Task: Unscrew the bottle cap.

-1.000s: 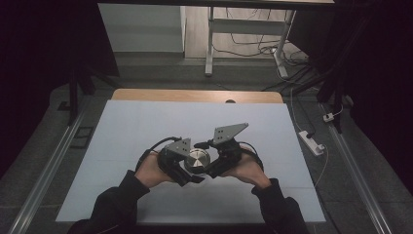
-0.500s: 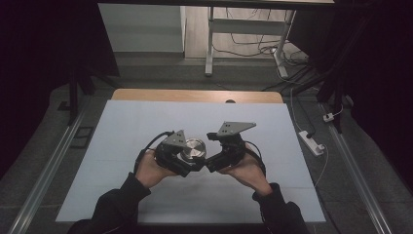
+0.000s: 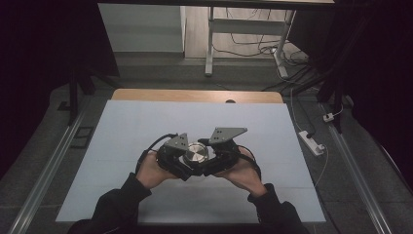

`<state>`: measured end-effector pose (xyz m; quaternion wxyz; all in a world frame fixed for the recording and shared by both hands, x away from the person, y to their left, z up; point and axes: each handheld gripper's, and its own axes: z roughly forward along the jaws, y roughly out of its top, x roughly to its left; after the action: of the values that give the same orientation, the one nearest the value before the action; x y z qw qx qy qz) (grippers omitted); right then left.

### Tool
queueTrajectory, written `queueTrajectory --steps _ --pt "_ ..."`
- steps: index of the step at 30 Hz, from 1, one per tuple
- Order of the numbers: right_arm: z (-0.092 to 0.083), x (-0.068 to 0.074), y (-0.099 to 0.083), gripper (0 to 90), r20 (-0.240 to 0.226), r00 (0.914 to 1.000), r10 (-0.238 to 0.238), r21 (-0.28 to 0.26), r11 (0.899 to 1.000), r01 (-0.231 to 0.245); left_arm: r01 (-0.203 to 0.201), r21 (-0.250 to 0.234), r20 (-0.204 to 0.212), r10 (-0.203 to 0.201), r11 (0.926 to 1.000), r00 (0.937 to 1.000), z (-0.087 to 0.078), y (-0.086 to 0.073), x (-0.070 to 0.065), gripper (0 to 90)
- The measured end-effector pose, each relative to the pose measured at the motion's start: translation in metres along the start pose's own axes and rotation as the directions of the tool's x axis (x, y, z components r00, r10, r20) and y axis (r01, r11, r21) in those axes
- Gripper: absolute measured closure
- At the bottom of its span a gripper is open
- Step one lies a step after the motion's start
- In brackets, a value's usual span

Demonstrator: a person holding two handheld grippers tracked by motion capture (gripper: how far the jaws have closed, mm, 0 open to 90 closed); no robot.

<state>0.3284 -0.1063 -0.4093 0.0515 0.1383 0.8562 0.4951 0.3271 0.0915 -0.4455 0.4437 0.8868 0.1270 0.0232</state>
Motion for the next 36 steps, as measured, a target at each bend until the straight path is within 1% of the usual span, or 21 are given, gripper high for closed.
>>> queueTrajectory --steps 2,4,5,6,8,9,11,12,13,14,17,18,20,21,23,25,28,29,30,33,36 --pt "-0.003 -0.002 0.000 18.8 -0.059 0.9982 -0.008 0.002 1.000 0.008 -0.030 -0.002 0.049 0.030 0.9995 0.9983 -0.001 0.001 -0.001 15.6" --pt "-0.008 -0.003 0.000 19.7 -0.128 0.9914 -0.027 -0.011 1.000 0.026 -0.063 -0.007 0.101 0.063 0.9980 0.9929 -0.002 0.002 -0.004 15.6" --pt "-0.011 -0.004 0.001 19.7 -0.206 0.9769 -0.057 -0.009 0.998 0.056 -0.085 -0.011 0.129 0.086 0.9963 0.9880 -0.002 0.003 -0.006 15.7" --pt "-0.011 -0.004 0.001 19.7 -0.206 0.9769 -0.057 -0.009 0.998 0.056 -0.105 -0.017 0.156 0.106 0.9943 0.9821 -0.002 0.003 -0.008 15.7" --pt "-0.014 -0.004 0.000 19.7 -0.282 0.9553 -0.090 -0.024 0.996 0.087 -0.145 -0.028 0.195 0.148 0.9890 0.9696 -0.002 0.005 -0.012 15.6" --pt "-0.015 -0.003 -0.001 19.6 -0.310 0.9443 -0.111 -0.034 0.994 0.106 -0.158 -0.033 0.209 0.161 0.9869 0.9646 -0.002 0.005 -0.014 15.6" --pt "-0.017 -0.002 -0.002 19.4 -0.346 0.9285 -0.133 -0.044 0.991 0.126 -0.176 -0.040 0.233 0.180 0.9836 0.9555 -0.002 0.005 -0.016 15.6" --pt "-0.017 -0.003 -0.003 19.1 -0.362 0.9221 -0.137 -0.050 0.991 0.128 -0.172 -0.045 0.231 0.178 0.9841 0.9567 -0.002 0.006 -0.017 15.6" --pt "-0.018 -0.003 -0.003 16.9 -0.361 0.9221 -0.138 -0.054 0.990 0.127 -0.172 -0.045 0.218 0.178 0.9840 0.9595 -0.002 0.006 -0.016 15.6" --pt "-0.019 -0.003 -0.002 12.9 -0.345 0.9296 -0.129 -0.065 0.991 0.113 -0.161 -0.045 0.198 0.167 0.9859 0.9659 -0.003 0.007 -0.016 15.6" --pt "-0.028 -0.006 0.004 6.1 -0.265 0.9623 -0.060 -0.085 0.996 0.039 -0.090 -0.036 0.092 0.093 0.9953 0.9914 -0.007 0.006 -0.010 15.6" --pt "-0.031 -0.007 0.006 5.0 -0.230 0.9724 -0.035 -0.083 0.996 0.017 -0.062 -0.031 0.051 0.064 0.9976 0.9967 -0.008 0.006 -0.008 15.6" --pt "-0.033 -0.006 0.008 3.6 -0.120 0.9927 0.010 -0.056 0.998 -0.017 -0.016 -0.024 -0.020 0.016 0.9996 0.9997 -0.009 0.004 -0.004 15.6" --pt "-0.032 -0.005 0.008 3.6 -0.061 0.9979 0.020 -0.040 0.999 -0.023 0.010 -0.029 -0.043 -0.011 0.9995 0.9990 -0.009 0.003 -0.002 15.6" --pt "-0.026 -0.001 0.007 4.5 0.010 0.9997 0.024 -0.020 1.000 -0.024 0.037 -0.021 -0.085 -0.039 0.9991 0.9956 -0.007 0.002 -0.001 15.6" --pt "-0.018 0.004 0.006 6.1 0.048 0.9987 0.015 -0.010 1.000 -0.015 0.044 -0.011 -0.098 -0.045 0.9990 0.9942 -0.006 0.002 -0.001 15.6" --pt "-0.006 0.010 0.005 10.0 0.086 0.9963 -0.011 -0.007 1.000 0.012 0.033 -0.011 -0.081 -0.034 0.9994 0.9962 -0.005 0.002 -0.002 15.6" --pt "-0.004 0.011 0.004 14.8 0.096 0.9951 -0.021 -0.014 1.000 0.022 0.035 -0.017 -0.071 -0.036 0.9992 0.9968 -0.005 0.003 -0.003 15.6" --pt "-0.004 0.011 0.004 18.4 0.096 0.9950 -0.030 -0.017 0.999 0.032 0.035 -0.022 -0.061 -0.037 0.9991 0.9974 -0.006 0.003 -0.003 15.6" --pt "-0.007 0.011 0.004 18.9 0.064 0.9972 -0.039 -0.018 0.999 0.040 0.023 -0.031 -0.025 -0.024 0.9992 0.9994 -0.007 0.003 -0.002 15.7" --pt "-0.013 0.008 0.004 20.0 0.009 0.9990 -0.044 -0.018 0.999 0.044 -0.012 -0.036 0.036 0.014 0.9993 0.9993 -0.009 0.001 -0.002 15.6"
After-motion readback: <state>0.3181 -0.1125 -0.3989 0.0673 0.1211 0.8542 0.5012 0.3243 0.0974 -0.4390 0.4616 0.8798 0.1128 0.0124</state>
